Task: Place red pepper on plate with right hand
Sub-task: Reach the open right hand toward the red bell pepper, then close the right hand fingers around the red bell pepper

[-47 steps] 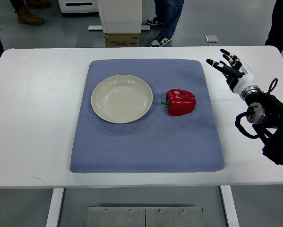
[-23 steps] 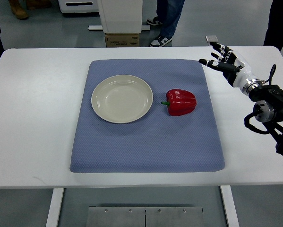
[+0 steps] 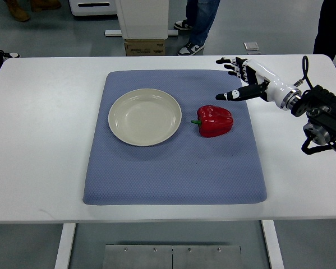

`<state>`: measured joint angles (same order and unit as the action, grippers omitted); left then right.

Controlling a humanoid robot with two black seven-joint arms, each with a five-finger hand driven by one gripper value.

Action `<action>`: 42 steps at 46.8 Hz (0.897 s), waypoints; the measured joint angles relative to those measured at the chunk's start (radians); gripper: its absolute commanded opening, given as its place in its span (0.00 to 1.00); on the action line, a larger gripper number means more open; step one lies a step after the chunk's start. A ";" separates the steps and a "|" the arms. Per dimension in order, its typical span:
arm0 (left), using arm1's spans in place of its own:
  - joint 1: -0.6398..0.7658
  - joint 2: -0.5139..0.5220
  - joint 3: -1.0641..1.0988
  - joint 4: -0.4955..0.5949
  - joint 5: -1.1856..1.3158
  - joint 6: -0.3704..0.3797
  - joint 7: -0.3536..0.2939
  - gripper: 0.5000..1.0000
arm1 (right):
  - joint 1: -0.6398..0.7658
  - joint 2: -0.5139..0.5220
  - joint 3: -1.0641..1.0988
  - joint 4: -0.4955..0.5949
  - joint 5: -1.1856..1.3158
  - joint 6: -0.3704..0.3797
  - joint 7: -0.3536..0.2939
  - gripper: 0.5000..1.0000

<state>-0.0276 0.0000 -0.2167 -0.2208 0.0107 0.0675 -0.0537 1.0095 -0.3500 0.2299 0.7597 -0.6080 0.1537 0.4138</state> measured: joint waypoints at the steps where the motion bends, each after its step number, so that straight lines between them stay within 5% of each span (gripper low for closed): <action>1: 0.000 0.000 0.000 0.000 0.000 0.000 0.000 1.00 | 0.010 -0.002 -0.019 0.002 -0.007 0.000 0.003 1.00; 42: 0.000 0.000 0.000 0.000 0.000 0.000 -0.001 1.00 | 0.128 0.003 -0.291 0.007 -0.177 -0.002 0.023 1.00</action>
<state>-0.0276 0.0000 -0.2163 -0.2209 0.0107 0.0674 -0.0544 1.1376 -0.3475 -0.0614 0.7666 -0.7848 0.1517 0.4365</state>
